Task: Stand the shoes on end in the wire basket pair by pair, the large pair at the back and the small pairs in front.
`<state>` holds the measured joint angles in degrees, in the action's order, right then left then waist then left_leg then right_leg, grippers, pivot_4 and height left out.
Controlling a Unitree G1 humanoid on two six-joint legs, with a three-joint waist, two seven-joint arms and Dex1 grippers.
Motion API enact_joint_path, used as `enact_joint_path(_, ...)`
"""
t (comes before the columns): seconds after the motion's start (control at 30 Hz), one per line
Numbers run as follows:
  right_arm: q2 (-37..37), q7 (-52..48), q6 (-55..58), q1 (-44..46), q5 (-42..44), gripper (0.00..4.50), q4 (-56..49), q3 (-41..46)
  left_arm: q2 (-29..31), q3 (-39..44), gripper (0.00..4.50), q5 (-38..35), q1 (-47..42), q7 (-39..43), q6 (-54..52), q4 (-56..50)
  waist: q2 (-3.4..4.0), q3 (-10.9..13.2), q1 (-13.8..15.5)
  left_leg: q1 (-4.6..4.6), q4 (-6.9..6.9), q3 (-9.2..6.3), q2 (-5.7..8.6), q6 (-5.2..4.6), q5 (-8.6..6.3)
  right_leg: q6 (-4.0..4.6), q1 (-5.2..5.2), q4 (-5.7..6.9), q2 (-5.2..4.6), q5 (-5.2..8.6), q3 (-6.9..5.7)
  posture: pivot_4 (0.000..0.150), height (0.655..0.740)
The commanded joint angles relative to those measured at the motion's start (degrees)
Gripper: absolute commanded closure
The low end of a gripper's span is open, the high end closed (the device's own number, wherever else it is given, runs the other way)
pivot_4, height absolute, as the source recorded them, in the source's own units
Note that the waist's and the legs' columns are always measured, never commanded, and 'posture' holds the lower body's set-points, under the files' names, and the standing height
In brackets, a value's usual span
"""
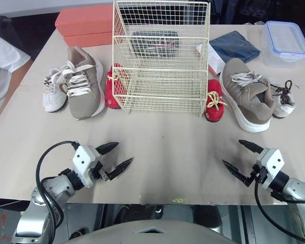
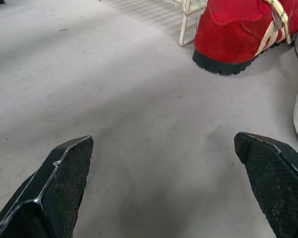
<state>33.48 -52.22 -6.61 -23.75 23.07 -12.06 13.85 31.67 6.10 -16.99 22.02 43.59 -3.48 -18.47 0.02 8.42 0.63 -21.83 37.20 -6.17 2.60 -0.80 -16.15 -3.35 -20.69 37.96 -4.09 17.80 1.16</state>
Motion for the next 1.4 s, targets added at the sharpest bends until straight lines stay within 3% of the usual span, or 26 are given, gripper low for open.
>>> enact_joint_path(0.03, -0.2, -0.5, -1.2, 1.0, 0.2, 0.00, -0.1, -0.2, 0.2, 1.7, 0.05, -1.1, 0.5, -0.2, 0.0, -1.2, 0.00, 0.0, 0.0, 0.00, 0.00, 0.00, 0.00, 0.00, 0.00, 0.00, 0.00, 0.00, 0.00, 0.00, 0.00, 0.150, 0.7400)
enact_joint_path(0.5, 0.2, -2.0, -2.2, 3.2, 0.2, 0.00, 1.4, -0.6, 0.2, 3.6, 0.05, -2.4, 0.3, 0.8, 1.0, -1.1, -0.01, 0.0, 0.1, 0.00, 0.03, 0.00, 0.00, 0.01, 0.01, 0.00, 0.01, 0.03, 0.01, 0.00, -0.01, 0.150, 0.7400)
enact_joint_path(0.67, 2.4, -3.2, 0.7, 7.8, 3.1, 0.00, -2.2, -0.3, 1.0, 5.4, 0.05, -8.1, -2.7, 3.6, -0.9, -2.6, 0.00, 0.0, 0.0, 0.02, 0.09, 0.00, 0.00, 0.01, 0.01, 0.00, 0.02, 0.07, 0.03, -0.01, -0.01, 0.150, 0.7400)
enact_joint_path(0.97, 9.3, -2.4, 16.6, 29.5, 8.1, 0.00, -11.9, -6.2, 10.9, 11.8, 0.05, -22.3, -10.5, 12.8, -8.1, -9.5, -0.02, 0.1, -0.9, -0.03, 0.18, -0.06, -0.02, 0.19, 0.13, 0.00, 0.01, 0.12, 0.06, -0.01, -0.08, 0.150, 0.7400)
enact_joint_path(1.17, 11.5, -6.0, 23.2, 47.5, 1.3, 0.00, -8.0, -17.5, 19.1, 20.7, 0.05, -29.4, -13.6, 15.6, -15.0, -11.7, -0.15, 0.3, -1.6, -0.07, 0.16, -0.06, -0.01, 0.28, 0.18, 0.00, -0.02, 0.01, 0.06, -0.01, -0.12, 0.150, 0.7400)
enact_joint_path(1.4, 7.3, -10.2, 27.3, 63.7, -4.8, 0.00, -0.1, -28.0, 23.9, 30.4, 0.05, -31.4, -11.4, 16.5, -21.1, -13.3, -0.32, 0.7, -2.0, -0.14, 0.12, -0.02, -0.02, 0.31, 0.19, 0.00, -0.14, -0.01, 0.06, -0.01, -0.15, 0.150, 0.7400)
